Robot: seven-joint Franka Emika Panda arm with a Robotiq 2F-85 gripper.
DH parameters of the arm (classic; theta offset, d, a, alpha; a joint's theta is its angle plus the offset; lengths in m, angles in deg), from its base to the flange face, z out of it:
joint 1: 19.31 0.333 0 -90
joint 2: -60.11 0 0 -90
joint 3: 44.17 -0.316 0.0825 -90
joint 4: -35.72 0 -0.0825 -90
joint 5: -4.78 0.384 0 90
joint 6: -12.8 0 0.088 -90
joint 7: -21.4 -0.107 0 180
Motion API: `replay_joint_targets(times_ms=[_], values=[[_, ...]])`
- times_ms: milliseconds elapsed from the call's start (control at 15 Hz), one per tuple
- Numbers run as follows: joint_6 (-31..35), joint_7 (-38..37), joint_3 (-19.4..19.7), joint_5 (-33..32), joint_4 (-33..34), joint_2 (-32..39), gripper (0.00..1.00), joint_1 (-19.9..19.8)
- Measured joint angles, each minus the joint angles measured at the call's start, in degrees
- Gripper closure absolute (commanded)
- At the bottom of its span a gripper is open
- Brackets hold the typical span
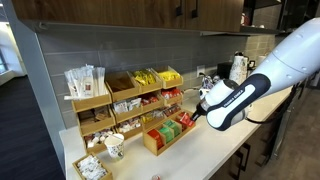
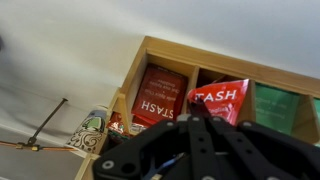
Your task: Pick up the red sachet from the kitchen counter and put it in the forwardmost tray in the second slot from the right
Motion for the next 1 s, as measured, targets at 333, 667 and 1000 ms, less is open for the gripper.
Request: replay_joint_targets(times_ms=[333,667,1000], values=[[2.44,-2.44,12.24,0.34,2.41,3.45,1.0,11.33],[4.23,-3.59,22.02,4.56,4.86,7.91,1.0,23.36],[4.29,-3.65,25.32,7.35,5.52,8.88,0.99,29.76]])
